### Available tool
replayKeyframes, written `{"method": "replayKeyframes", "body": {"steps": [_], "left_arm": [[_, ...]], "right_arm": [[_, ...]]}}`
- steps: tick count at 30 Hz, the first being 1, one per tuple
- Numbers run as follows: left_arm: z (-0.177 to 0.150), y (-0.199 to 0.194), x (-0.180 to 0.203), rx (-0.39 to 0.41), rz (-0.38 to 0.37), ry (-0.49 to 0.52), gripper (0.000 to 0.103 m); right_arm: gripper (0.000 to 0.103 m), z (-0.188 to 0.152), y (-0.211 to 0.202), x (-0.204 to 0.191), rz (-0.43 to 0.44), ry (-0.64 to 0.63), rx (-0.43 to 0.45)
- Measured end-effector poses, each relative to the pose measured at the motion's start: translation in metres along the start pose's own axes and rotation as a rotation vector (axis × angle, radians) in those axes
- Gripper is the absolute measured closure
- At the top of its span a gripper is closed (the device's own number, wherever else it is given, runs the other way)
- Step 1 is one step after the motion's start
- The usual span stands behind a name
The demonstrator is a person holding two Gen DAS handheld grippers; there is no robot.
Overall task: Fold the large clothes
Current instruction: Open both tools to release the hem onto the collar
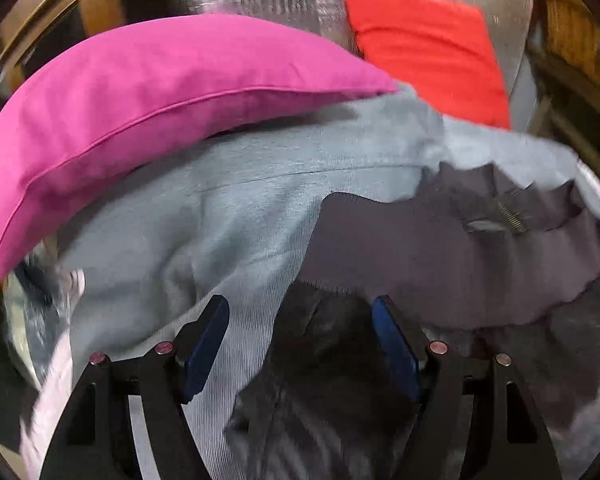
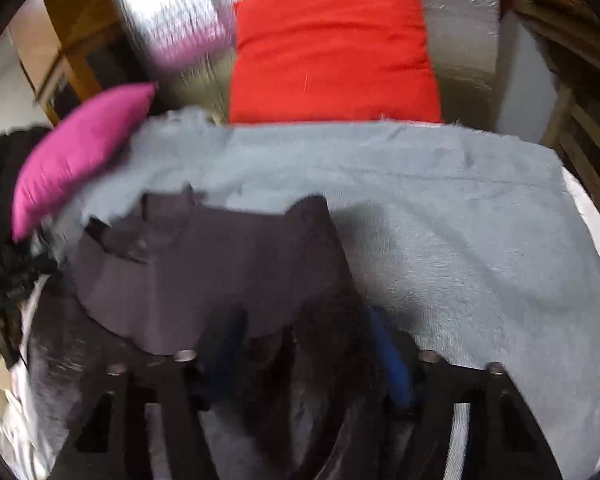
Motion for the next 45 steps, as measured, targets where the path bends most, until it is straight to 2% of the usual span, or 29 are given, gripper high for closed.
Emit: {"method": "replayKeyframes", "body": {"steps": [2, 6, 8, 9, 10, 11, 13, 15, 17, 19, 21, 24, 26, 28, 30, 31, 32, 33, 34, 36, 38, 41, 45], "left_arm": [[0.004, 0.011, 0.002, -0.029, 0.007, 0.019, 0.028], [0.006, 0.022, 0.0, -0.042, -0.021, -0.025, 0.03], [0.005, 0.024, 0.001, -0.045, -0.035, -0.045, 0.07], [0.002, 0.029, 0.001, -0.08, -0.014, -0.055, 0.083], [0.0, 0.029, 0.001, -0.082, 0.0, -0.059, 0.086], [0.0, 0.026, 0.001, -0.067, 0.026, -0.046, 0.087], [0.001, 0.012, -0.002, -0.013, 0.058, -0.056, 0.089], [0.002, 0.001, -0.016, 0.03, 0.05, -0.14, 0.089], [-0.004, 0.015, -0.024, -0.01, 0.036, -0.192, 0.089], [-0.013, 0.034, -0.025, -0.058, 0.057, -0.203, 0.089], [-0.018, 0.041, -0.027, -0.077, 0.058, -0.222, 0.089], [-0.02, 0.043, -0.033, -0.081, 0.037, -0.248, 0.088], [-0.02, 0.043, -0.033, -0.086, 0.046, -0.241, 0.088], [-0.017, 0.034, -0.03, -0.054, 0.066, -0.22, 0.085], [-0.017, 0.016, -0.031, -0.018, 0.066, -0.207, 0.082], [-0.015, 0.005, -0.03, 0.0, 0.068, -0.21, 0.076], [-0.015, -0.009, -0.031, 0.023, 0.09, -0.21, 0.071], [-0.014, -0.021, -0.032, 0.047, 0.103, -0.205, 0.061], [-0.013, -0.037, -0.032, 0.084, 0.116, -0.195, 0.051], [-0.016, -0.075, -0.028, 0.158, 0.15, -0.163, 0.046], [-0.016, -0.097, -0.016, 0.21, 0.13, -0.14, 0.046], [-0.036, -0.124, 0.009, 0.245, 0.087, -0.119, 0.044], [-0.056, -0.126, 0.069, 0.256, 0.027, -0.066, 0.043]], "right_arm": [[0.041, -0.001, 0.012, 0.007, -0.013, -0.002, -0.023], [0.041, 0.001, 0.014, 0.01, 0.027, 0.011, -0.012], [0.041, 0.002, 0.017, 0.008, 0.035, 0.029, -0.031], [0.045, 0.003, 0.019, 0.005, 0.033, 0.028, -0.036], [0.057, 0.003, 0.019, 0.003, 0.031, 0.027, -0.037], [0.08, 0.002, 0.019, 0.002, 0.015, 0.021, -0.041], [0.085, 0.004, 0.013, -0.002, -0.012, 0.005, -0.013], [0.086, 0.008, -0.006, -0.005, -0.017, 0.003, 0.042], [0.087, 0.015, -0.023, 0.005, 0.008, 0.066, 0.1], [0.087, 0.011, -0.006, 0.022, -0.014, 0.141, 0.068], [0.087, 0.001, 0.013, 0.026, -0.039, 0.148, 0.041], [0.087, -0.006, 0.026, 0.04, -0.005, 0.24, 0.039], [0.087, -0.007, 0.029, 0.042, -0.002, 0.253, 0.041], [0.086, -0.007, 0.028, 0.042, -0.007, 0.266, 0.038], [0.079, -0.007, 0.025, 0.041, 0.004, 0.288, 0.037], [0.075, -0.007, 0.022, 0.039, 0.022, 0.293, 0.042], [0.061, -0.007, 0.016, 0.038, 0.04, 0.301, 0.051], [0.037, -0.007, 0.008, 0.038, 0.049, 0.31, 0.067], [0.031, -0.008, -0.005, 0.041, 0.054, 0.322, 0.097], [0.031, -0.012, -0.032, 0.046, 0.069, 0.347, 0.143], [0.031, -0.022, -0.048, 0.044, 0.084, 0.328, 0.13], [0.031, -0.042, -0.061, 0.03, 0.074, 0.217, 0.094], [0.031, -0.061, -0.048, 0.025, 0.004, 0.152, 0.045]]}}
Point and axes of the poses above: each gripper's, at about its wrist camera, not at the fingertips, and y roughly the way its jaws point, x to its right, z to its top, the point moved 7 cm from there along y, roughly the way its jaws point, and after that the axes turned 6 degrees about y, right-handed, at the moved point
